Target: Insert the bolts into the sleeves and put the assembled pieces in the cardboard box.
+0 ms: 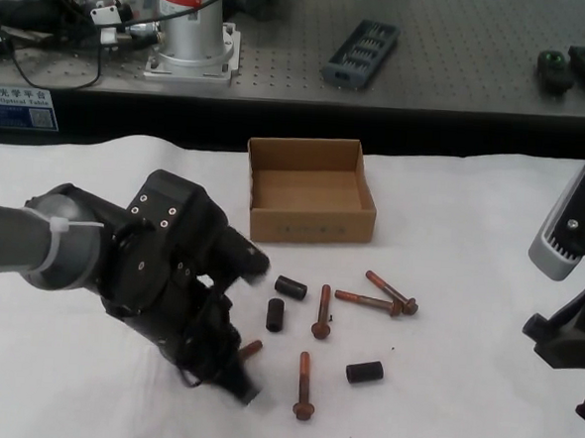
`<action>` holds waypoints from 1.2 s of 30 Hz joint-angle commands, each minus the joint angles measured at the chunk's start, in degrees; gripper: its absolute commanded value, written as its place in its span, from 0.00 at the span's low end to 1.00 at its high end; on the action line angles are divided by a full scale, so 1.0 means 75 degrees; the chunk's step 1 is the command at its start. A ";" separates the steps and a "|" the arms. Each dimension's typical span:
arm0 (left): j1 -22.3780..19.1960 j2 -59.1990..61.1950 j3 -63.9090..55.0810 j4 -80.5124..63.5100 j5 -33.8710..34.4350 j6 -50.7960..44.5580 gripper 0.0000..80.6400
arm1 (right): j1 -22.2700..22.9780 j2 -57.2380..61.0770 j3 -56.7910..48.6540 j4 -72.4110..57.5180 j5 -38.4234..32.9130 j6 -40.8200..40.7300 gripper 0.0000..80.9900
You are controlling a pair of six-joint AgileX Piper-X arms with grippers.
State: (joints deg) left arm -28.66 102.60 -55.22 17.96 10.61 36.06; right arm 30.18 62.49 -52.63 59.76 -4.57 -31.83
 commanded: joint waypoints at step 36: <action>0.0024 0.0241 0.0224 0.0804 0.0914 1.3105 0.39 | 0.0012 -0.0115 -0.0009 -0.0696 -0.0034 -0.1195 0.04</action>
State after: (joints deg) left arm -28.49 102.44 -54.96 19.24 17.77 133.11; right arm 30.18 62.49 -52.63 55.01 -4.57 -40.44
